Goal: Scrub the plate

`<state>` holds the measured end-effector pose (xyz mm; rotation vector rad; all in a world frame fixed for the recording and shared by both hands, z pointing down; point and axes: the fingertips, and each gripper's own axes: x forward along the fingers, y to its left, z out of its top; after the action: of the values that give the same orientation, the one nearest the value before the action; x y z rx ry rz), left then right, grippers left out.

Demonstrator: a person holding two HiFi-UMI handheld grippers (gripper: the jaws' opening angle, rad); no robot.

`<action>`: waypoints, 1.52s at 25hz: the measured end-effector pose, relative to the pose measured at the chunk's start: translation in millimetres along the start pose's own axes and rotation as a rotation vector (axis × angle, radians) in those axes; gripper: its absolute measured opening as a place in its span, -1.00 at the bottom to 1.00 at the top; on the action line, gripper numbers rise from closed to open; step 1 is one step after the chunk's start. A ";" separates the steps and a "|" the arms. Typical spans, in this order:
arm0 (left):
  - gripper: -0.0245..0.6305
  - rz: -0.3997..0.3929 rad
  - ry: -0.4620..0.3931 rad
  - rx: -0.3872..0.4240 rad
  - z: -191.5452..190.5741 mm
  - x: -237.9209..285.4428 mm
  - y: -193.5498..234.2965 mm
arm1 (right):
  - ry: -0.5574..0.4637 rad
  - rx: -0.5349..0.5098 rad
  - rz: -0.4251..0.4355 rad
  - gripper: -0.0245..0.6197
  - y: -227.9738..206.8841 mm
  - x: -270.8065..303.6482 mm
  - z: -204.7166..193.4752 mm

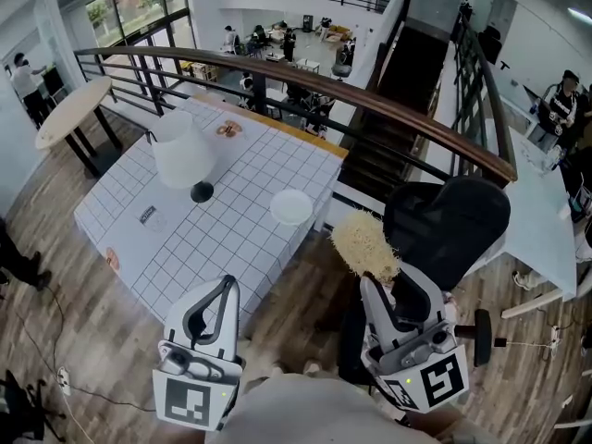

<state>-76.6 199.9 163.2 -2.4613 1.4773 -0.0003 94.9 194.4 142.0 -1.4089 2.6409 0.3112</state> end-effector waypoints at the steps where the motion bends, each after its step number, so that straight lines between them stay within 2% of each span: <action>1: -0.89 0.000 0.005 0.000 -1.0 0.7 -2.2 | 0.003 0.004 0.003 -0.56 -1.2 -1.0 -1.8; 15: -0.89 0.002 0.058 0.017 -2.3 17.5 -49.6 | -0.003 0.024 0.010 -0.55 -41.1 -35.4 -14.8; 21: -0.89 0.023 0.078 -0.017 -1.7 16.3 -58.6 | 0.003 0.051 0.044 -0.55 -42.8 -36.1 -21.0; 29: -0.89 0.056 0.110 0.002 -20.4 19.0 -36.9 | 0.005 0.058 0.062 -0.55 -39.2 -10.4 -33.2; 32: -0.89 0.044 0.116 0.032 -31.8 27.8 -27.4 | 0.012 0.047 0.047 -0.55 -40.5 3.2 -38.6; 38: -0.88 0.006 0.130 0.012 -56.1 58.1 8.6 | 0.044 0.033 0.026 -0.55 -44.5 49.2 -54.9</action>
<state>-63.9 132.9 207.2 -2.4891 1.5320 -0.1703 103.5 117.4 179.5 -1.3878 2.6887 0.2403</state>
